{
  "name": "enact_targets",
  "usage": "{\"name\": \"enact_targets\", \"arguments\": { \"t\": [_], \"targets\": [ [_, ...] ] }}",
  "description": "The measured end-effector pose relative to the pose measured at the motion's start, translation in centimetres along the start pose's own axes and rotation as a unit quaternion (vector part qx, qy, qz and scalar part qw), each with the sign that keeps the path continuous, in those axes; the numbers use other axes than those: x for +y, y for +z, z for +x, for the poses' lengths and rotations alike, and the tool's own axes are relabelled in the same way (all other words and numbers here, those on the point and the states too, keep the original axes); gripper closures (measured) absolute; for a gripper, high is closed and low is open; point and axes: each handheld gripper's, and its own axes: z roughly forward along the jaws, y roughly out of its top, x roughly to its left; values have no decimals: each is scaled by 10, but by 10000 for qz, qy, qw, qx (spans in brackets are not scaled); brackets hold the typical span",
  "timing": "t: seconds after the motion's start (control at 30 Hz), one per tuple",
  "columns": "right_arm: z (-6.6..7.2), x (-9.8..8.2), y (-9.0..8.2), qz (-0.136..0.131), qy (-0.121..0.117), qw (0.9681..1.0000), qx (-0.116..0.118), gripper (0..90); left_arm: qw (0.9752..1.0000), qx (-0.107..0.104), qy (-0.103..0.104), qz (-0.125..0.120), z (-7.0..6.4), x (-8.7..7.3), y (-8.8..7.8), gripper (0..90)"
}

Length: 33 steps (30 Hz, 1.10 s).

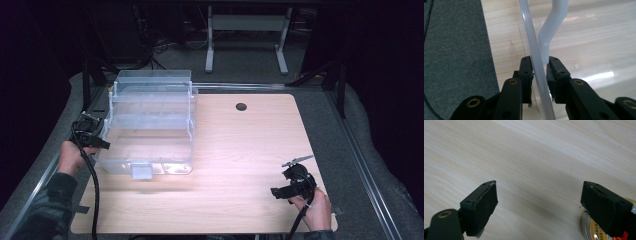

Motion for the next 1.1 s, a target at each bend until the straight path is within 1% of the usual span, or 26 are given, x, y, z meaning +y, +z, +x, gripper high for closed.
{"name": "enact_targets", "arguments": {
  "t": [0.1,0.2,0.3,0.33,0.43,0.57,0.6,0.67,0.7,0.8,0.83,0.87,0.9,1.03,1.1],
  "targets": [
    [-1,-1,-1,-28,5,10000,34,134,9997,198,104,75,-4,2,1,808],
    [-2,-1,-2,-27,17,10000,-15,134,9997,192,91,78,-4,2,1,813],
    [-3,-1,-2,-71,19,10000,57,135,9998,194,73,56,-5,1,1,814],
    [-3,-1,-2,-65,18,10000,48,135,9997,204,83,62,-5,1,1,814],
    [-2,-1,-4,-55,10,10000,5,135,9997,216,112,54,-8,0,0,813],
    [-3,-2,-7,-78,22,10000,21,136,9997,215,112,57,-12,-2,0,813],
    [-3,-1,-8,-59,21,10000,-33,136,9997,193,104,57,-13,-2,0,812],
    [-3,-1,-9,-93,34,9999,-36,136,9997,197,99,60,-15,-3,0,812],
    [-4,-1,-9,-107,43,9999,3,136,9997,202,120,59,-16,-3,0,812],
    [-3,0,-9,-113,21,9999,10,136,9997,208,118,60,-20,-4,0,812],
    [-2,0,-9,-114,21,9999,27,136,9996,240,126,59,-22,-4,0,811],
    [-2,0,-9,-113,26,9999,48,136,9996,234,144,65,-24,-5,0,810],
    [-1,1,-10,-113,20,9999,-4,136,9996,232,143,69,-25,-5,0,810],
    [-1,2,-11,-143,2,9999,22,136,9996,211,168,59,-30,-5,0,804],
    [-1,2,-11,-126,7,9999,17,136,9996,189,211,66,-36,-4,1,800]
  ]
}}
